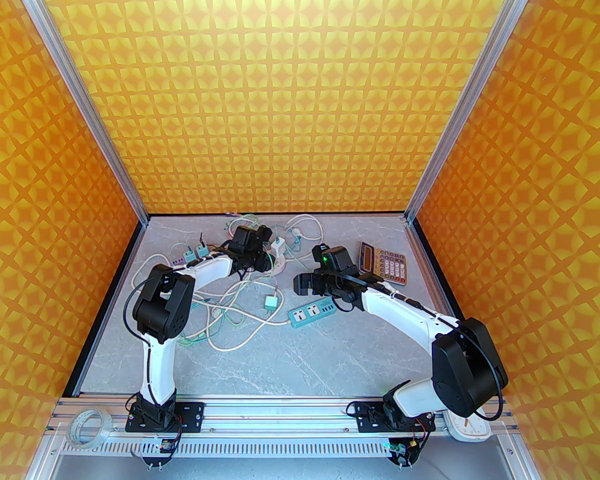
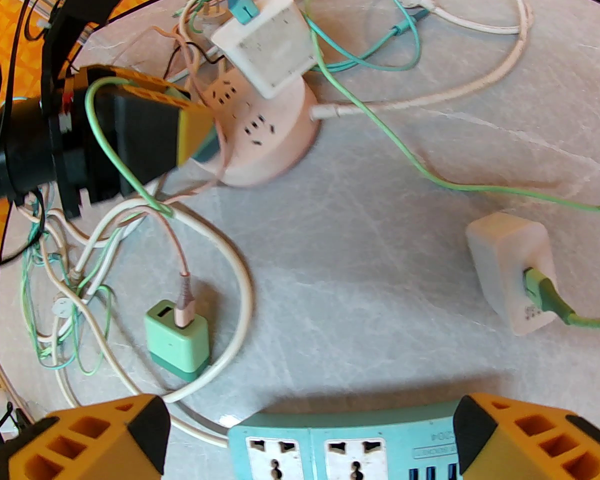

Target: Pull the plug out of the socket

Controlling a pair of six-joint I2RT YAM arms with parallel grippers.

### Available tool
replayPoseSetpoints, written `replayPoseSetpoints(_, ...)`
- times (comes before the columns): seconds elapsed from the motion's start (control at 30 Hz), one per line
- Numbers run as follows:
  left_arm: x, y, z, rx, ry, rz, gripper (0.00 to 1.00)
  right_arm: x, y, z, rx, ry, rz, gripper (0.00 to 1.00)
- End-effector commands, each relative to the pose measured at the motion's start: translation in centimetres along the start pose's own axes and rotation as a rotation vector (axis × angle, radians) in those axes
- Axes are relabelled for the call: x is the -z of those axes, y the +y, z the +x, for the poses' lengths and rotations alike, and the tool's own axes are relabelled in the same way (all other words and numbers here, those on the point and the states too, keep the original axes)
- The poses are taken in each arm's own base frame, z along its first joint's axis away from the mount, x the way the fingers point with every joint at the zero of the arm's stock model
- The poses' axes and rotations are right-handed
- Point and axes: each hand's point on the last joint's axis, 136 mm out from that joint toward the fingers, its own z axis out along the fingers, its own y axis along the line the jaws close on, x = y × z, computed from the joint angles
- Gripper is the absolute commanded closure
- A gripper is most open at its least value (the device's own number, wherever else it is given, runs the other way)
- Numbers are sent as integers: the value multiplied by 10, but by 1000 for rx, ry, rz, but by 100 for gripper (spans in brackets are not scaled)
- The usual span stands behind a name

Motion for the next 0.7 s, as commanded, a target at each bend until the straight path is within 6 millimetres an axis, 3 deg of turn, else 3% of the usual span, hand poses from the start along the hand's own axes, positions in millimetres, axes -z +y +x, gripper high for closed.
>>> replayPoseSetpoints(0.0, 10, -4, 2, 79, -4, -59, 58, -6, 20, -17, -27, -25, -80, 1)
replayPoseSetpoints(0.13, 6, -2, 9, 105, -1, -78, 58, -17, 33, -31, -86, -30, -141, 2)
replayPoseSetpoints(0.17, 4, -2, 10, 104, 2, -78, 58, -21, 36, -34, -105, -34, -159, 8)
replayPoseSetpoints(0.23, 2, -2, 11, 103, 9, -78, 58, -31, 38, -38, -147, -30, -177, 30)
replayPoseSetpoints(0.33, 1, -3, 11, 87, 7, -74, 58, -50, 41, -41, -225, -13, -201, 73)
replayPoseSetpoints(0.4, 1, -3, 12, 75, 9, -75, 57, -63, 42, -44, -263, -4, -209, 77)
replayPoseSetpoints(0.53, 1, -4, 12, 52, 10, -71, 56, -85, 44, -52, -312, 8, -224, 100)
replayPoseSetpoints(0.67, -2, -5, 15, 22, 21, -59, 55, -103, 49, -61, -352, 18, -248, 100)
